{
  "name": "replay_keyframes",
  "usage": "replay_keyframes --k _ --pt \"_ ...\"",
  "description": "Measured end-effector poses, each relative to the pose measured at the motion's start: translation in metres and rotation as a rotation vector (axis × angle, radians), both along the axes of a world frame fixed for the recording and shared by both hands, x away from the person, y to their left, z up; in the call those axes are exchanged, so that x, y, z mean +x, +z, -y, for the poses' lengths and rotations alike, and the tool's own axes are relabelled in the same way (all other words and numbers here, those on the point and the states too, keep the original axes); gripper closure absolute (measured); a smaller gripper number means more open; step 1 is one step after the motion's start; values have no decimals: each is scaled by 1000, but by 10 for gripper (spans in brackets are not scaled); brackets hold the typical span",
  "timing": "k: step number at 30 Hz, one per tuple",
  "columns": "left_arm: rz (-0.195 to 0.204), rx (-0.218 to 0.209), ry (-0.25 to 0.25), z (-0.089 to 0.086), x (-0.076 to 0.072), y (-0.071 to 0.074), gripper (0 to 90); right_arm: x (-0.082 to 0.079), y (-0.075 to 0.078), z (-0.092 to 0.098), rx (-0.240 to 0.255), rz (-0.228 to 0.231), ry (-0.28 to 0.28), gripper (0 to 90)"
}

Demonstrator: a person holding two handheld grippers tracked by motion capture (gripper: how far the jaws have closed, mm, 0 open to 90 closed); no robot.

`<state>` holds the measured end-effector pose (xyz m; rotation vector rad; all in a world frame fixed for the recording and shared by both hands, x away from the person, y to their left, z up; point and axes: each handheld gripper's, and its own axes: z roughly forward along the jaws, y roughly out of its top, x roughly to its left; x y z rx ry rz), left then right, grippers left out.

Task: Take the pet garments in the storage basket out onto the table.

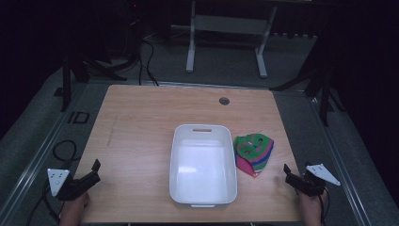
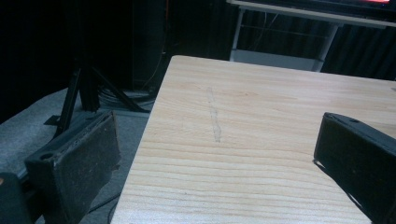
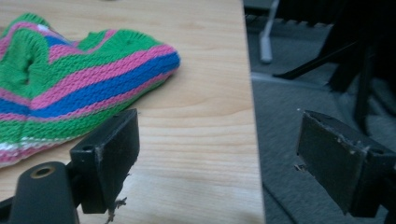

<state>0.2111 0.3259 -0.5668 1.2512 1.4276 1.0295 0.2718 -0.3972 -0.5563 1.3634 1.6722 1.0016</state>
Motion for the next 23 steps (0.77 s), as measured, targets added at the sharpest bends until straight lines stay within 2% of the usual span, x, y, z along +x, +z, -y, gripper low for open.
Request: replay_keyframes --k 4,8,17,23 --pt "1 1 0 0 0 0 10 -6 0 5 31 49 -51 134" --pt "1 1 -1 0 0 0 9 -9 0 9 75 74 -63 134" --pt "3 2 -3 0 0 0 9 -7 0 12 96 58 -84 136" --pt "4 2 -2 0 -1 0 9 -5 0 10 79 39 -82 137"
